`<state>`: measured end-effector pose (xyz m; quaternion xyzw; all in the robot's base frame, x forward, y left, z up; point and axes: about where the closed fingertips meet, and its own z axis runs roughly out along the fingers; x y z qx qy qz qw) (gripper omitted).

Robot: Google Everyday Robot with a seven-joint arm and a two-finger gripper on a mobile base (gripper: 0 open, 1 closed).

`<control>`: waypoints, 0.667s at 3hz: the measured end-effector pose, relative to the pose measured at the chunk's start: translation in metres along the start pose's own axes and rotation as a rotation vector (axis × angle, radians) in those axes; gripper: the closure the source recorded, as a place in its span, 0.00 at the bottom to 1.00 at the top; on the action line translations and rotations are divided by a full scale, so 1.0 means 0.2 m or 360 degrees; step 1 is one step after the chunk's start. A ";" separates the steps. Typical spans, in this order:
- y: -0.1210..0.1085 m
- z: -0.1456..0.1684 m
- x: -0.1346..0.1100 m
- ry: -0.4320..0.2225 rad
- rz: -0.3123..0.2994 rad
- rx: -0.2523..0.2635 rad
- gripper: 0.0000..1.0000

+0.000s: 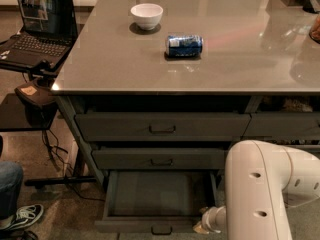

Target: Open bottom drawer

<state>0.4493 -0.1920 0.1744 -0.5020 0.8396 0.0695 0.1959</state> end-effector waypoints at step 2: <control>0.00 0.00 0.00 0.0000 0.0000 0.0000 0.00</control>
Offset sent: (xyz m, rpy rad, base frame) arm 0.0000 0.0000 0.0000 0.0000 0.0000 0.0000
